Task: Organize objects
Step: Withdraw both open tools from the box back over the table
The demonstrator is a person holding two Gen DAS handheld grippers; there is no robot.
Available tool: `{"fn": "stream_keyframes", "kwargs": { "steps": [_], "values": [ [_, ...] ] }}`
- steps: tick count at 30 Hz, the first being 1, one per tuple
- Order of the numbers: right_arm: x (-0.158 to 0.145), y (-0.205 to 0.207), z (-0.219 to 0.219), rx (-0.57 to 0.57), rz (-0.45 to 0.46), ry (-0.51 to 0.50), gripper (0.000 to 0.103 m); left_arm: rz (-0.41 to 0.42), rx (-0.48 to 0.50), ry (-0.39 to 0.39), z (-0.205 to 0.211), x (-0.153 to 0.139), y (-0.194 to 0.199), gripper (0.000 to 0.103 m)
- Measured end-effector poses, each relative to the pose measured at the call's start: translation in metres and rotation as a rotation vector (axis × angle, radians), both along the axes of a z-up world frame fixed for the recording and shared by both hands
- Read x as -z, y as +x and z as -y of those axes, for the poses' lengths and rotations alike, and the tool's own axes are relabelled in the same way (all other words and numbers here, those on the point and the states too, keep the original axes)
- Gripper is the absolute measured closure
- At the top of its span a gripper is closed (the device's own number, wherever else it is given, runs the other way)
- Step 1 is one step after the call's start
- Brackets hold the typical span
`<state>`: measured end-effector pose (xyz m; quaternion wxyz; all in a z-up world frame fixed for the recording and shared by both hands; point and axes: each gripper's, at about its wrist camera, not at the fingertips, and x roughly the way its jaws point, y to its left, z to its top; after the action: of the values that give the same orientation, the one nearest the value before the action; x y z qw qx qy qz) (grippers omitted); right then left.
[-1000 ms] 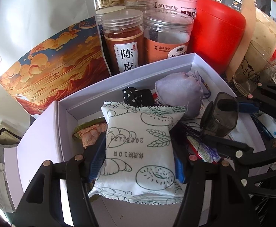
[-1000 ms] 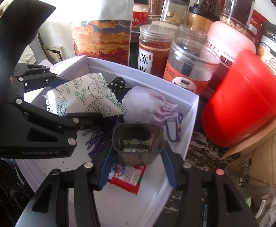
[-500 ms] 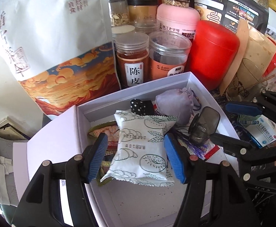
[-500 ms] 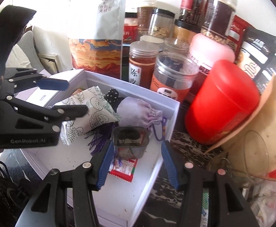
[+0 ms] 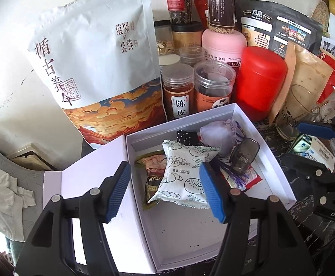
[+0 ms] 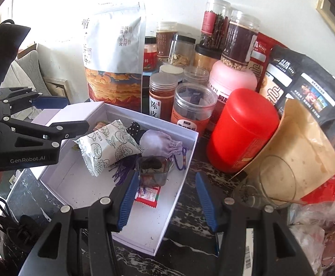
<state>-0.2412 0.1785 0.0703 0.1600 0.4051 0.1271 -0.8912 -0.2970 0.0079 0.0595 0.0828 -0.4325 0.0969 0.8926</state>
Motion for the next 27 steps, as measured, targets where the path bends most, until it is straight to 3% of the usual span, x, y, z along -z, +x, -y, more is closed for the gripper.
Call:
{"fn": "stream_keyframes", "kwargs": {
  "steps": [19,23,27],
  "values": [
    [-0.053,0.087,0.005,-0.004,-0.146,-0.003,0.045,-0.074,-0.055,0.002,0.014,-0.059,0.089,0.042],
    [-0.059,0.105,0.002,0.022,-0.168,-0.006,0.045,-0.117,-0.073,-0.020,0.015,-0.068,0.114,0.033],
    [-0.063,0.124,-0.002,0.027,-0.193,-0.011,0.037,-0.135,-0.086,-0.012,0.019,-0.074,0.137,0.027]
  ]
}}
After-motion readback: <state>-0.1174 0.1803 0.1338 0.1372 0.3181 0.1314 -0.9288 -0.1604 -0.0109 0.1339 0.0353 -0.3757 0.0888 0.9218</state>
